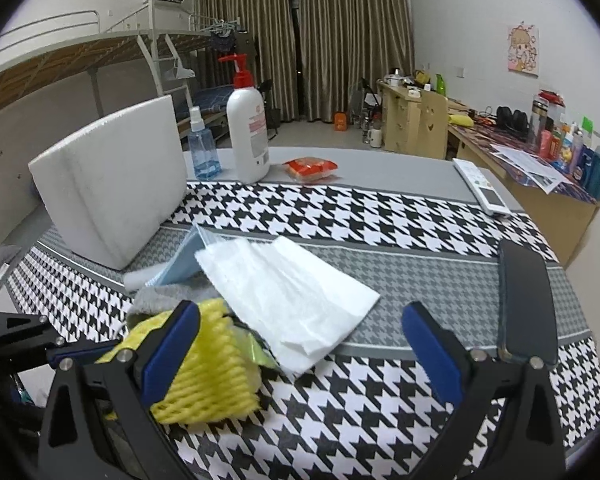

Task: Organize soft objects
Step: 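Grasp the white tissue with the right tool while the left tool lifts the yellow net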

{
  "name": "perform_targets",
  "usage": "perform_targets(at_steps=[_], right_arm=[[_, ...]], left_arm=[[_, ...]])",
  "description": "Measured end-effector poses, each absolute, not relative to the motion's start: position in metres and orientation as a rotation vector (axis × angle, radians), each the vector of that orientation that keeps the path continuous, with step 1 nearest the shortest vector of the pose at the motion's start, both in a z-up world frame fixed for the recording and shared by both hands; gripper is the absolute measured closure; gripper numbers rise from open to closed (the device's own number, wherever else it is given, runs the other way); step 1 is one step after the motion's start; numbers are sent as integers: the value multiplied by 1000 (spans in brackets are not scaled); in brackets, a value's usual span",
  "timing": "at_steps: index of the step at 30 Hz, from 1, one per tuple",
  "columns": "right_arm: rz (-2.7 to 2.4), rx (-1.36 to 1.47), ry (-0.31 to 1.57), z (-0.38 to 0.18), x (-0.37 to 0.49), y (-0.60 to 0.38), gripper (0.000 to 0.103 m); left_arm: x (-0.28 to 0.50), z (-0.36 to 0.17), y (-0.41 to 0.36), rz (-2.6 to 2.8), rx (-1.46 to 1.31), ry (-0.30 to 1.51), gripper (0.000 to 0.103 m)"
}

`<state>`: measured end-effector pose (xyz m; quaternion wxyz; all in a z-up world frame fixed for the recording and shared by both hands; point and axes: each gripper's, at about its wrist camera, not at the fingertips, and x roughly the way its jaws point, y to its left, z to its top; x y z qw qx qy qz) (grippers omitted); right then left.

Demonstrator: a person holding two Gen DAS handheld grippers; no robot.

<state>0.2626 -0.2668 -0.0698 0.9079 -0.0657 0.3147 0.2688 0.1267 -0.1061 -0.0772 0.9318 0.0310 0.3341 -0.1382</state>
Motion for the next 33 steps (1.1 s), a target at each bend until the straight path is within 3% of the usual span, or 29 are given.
perform_targets(at_steps=[7,24,33], right_arm=[[569,-154,651,-69,271,-263,1],[585,-176,779,-92,300,-247,17],[579,-188,852,-106,316,-240,36]], left_arm=[[122,-60,-88,-262,-1,641,82],[122,-57,-54,-163,-63,633,82],[133,-59,-47,-154,-84,644,82]])
